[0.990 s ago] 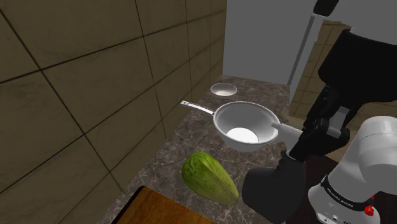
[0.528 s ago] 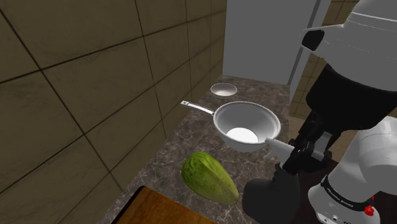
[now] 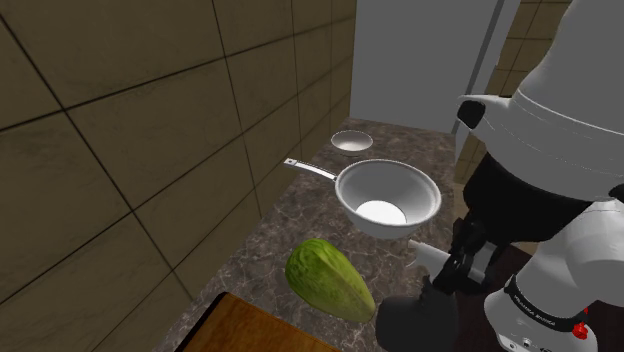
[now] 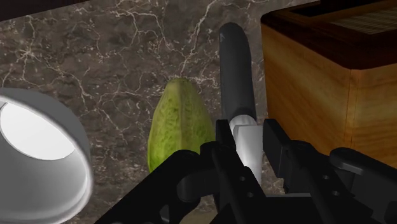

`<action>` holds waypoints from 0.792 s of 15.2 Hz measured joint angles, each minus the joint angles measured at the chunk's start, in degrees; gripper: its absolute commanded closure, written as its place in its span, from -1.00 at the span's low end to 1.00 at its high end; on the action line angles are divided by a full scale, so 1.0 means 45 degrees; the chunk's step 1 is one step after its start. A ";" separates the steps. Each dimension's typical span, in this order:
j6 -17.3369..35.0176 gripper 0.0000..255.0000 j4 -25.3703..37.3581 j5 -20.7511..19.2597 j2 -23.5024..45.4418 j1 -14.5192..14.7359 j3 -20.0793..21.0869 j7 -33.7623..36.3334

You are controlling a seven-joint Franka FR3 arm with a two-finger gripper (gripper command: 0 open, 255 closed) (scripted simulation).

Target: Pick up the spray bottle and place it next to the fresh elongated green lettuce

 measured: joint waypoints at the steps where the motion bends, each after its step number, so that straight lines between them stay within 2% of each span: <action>1: 0.0155 1.00 -0.0192 0.0079 -0.0046 0.0034 0.0088 -0.0005; 12: 0.1659 1.00 -0.2030 0.0867 -0.0411 0.0390 0.0899 -0.0155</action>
